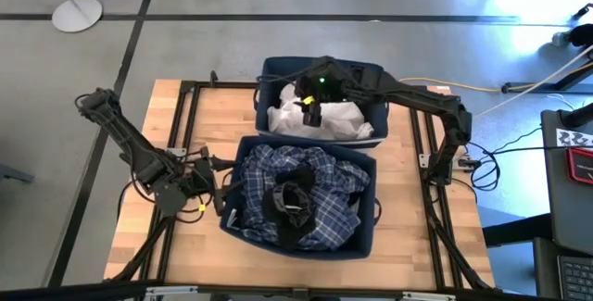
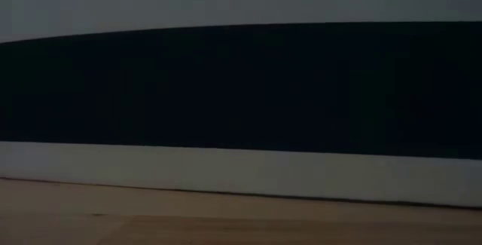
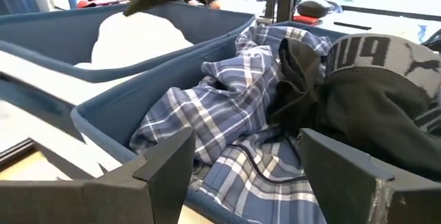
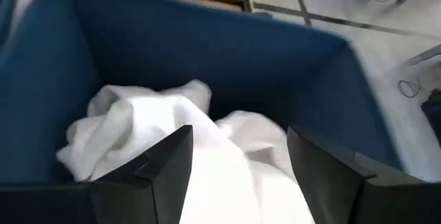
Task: Sort clothes
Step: Put the white polo shirt into the top blue laundry bin, then return to Home Position
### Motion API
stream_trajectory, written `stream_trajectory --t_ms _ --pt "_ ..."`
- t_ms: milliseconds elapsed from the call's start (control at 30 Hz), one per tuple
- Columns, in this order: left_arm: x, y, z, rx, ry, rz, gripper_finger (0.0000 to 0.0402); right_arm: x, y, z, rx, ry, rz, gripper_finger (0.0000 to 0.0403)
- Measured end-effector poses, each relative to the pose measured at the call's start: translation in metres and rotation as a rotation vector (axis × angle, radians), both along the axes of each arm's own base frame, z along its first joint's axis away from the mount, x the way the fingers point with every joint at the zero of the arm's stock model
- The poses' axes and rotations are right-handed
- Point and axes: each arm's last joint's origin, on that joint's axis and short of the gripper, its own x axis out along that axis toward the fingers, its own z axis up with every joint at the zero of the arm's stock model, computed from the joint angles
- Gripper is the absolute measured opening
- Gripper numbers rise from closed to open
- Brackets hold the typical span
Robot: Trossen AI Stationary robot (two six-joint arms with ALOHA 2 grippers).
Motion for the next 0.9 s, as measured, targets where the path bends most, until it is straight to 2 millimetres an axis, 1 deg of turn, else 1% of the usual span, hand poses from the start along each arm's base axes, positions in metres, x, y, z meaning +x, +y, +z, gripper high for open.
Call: stream_trajectory --t_ms 100,167,333,433,533,600,667,700,767,900 --pt "0.006 -0.004 0.003 0.002 -0.019 -0.031 0.0251 -0.007 0.001 0.017 -0.003 -0.029 -0.013 0.0237" --pt "0.009 -0.007 0.004 0.004 -0.025 -0.070 0.0251 -0.011 0.002 0.024 0.000 -0.035 -0.017 0.0237" --pt "0.022 -0.010 0.001 0.013 -0.021 -0.106 0.0251 -0.019 0.004 0.040 0.008 -0.047 -0.024 0.0237" --pt "0.021 -0.010 0.003 0.024 -0.014 -0.133 0.0251 -0.023 0.005 0.046 0.020 -0.052 -0.032 0.0237" --pt "0.012 -0.011 0.015 0.052 -0.019 -0.190 0.0251 -0.026 0.012 0.053 0.040 -0.049 -0.012 0.0237" --pt "0.003 -0.009 0.031 0.062 -0.033 -0.224 0.0251 -0.029 0.017 0.060 0.043 -0.056 -0.001 0.0237" --pt "-0.010 -0.003 0.046 0.036 -0.052 -0.234 0.0251 -0.032 0.024 0.066 0.043 -0.067 0.013 0.0237" --pt "-0.016 0.001 0.051 0.023 -0.051 -0.237 0.0251 -0.034 0.027 0.069 0.047 -0.070 0.016 0.0237" --pt "-0.025 0.009 0.055 0.003 -0.042 -0.235 0.0251 -0.037 0.034 0.072 0.052 -0.075 0.030 0.0237" --pt "-0.040 0.024 0.060 0.033 -0.030 -0.242 0.0251 -0.050 0.050 0.083 0.071 -0.100 0.055 0.0237"
